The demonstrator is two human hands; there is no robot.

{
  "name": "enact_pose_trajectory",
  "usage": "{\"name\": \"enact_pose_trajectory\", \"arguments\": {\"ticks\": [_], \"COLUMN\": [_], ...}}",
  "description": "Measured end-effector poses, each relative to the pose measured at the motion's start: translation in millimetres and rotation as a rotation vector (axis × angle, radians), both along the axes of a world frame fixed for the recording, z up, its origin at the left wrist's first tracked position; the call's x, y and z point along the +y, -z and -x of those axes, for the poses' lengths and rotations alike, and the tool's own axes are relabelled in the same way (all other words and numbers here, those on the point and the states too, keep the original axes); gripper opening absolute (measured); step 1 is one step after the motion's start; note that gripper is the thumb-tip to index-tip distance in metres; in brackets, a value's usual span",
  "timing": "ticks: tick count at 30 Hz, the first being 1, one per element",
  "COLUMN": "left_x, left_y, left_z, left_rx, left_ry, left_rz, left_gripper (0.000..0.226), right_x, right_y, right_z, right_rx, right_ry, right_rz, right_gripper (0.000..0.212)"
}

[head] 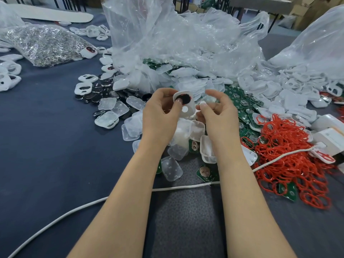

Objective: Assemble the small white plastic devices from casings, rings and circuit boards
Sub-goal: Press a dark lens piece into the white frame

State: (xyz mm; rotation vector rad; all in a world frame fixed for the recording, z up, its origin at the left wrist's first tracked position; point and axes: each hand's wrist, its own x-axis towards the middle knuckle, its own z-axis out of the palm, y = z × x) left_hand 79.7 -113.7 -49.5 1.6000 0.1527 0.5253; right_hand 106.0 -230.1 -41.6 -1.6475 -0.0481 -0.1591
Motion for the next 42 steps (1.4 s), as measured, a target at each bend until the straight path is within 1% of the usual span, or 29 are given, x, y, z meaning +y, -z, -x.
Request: {"name": "enact_pose_trajectory", "arguments": {"ticks": [2,5,7,12,17,21,24,27,32,33,36,39,42], "left_x": [0.6,2.6,3.7,3.2,1.0,-0.4,0.2,0.8,1.8,1.7,1.2,0.8,0.8], "left_y": [0.6,1.4,1.6,1.6,0.5,2.5,5.6,8.0,7.5,7.3,6.7,6.4,6.5], "left_z": [-0.6,-0.5,-0.5,-0.9,-1.0,-1.5,-2.2,-2.8,-2.3,-1.8,-0.5,-0.7,-1.5], "left_rx": [0.007,0.031,0.034,0.004,-0.049,-0.049,-0.020,0.012,0.032,0.033,0.037,0.038,0.023], "left_ry": [-0.019,-0.031,-0.035,-0.052,-0.048,-0.044,-0.039,-0.047,-0.084,-0.094,-0.111,-0.120,-0.134], "left_rz": [-0.001,0.049,0.079,0.061,0.002,-0.027,-0.042,-0.058,-0.047,-0.049,-0.048,-0.043,-0.046], "left_gripper": [0.011,0.009,0.010,0.013,0.019,0.021,0.013,0.013,0.013,0.015,0.018,0.014,0.010], "right_x": [0.3,0.3,-0.6,-0.5,-0.3,2.8,4.6,3.9,2.5,2.9,3.9,5.6,8.2], "right_y": [0.0,-1.5,-1.4,0.1,-0.9,-1.8,-0.3,0.0,0.0,0.1,-0.2,0.6,2.2], "right_z": [0.7,0.8,0.7,1.7,1.7,2.4,3.4,3.3,4.9,5.1,5.0,5.3,7.0], "right_rx": [-0.030,-0.048,-0.049,-0.061,-0.013,-0.016,-0.047,-0.059,-0.099,-0.099,-0.102,-0.155,-0.226], "right_ry": [0.020,0.040,0.046,0.040,0.030,-0.035,-0.077,-0.042,0.001,0.001,-0.009,-0.032,-0.042], "right_rz": [-0.043,-0.060,-0.048,-0.036,0.033,0.116,0.204,0.235,0.145,0.139,0.152,0.244,0.334], "right_gripper": [0.022,0.009,0.010,0.019,0.024,0.010,0.007,0.013,0.028,0.027,0.014,0.010,0.010]}}
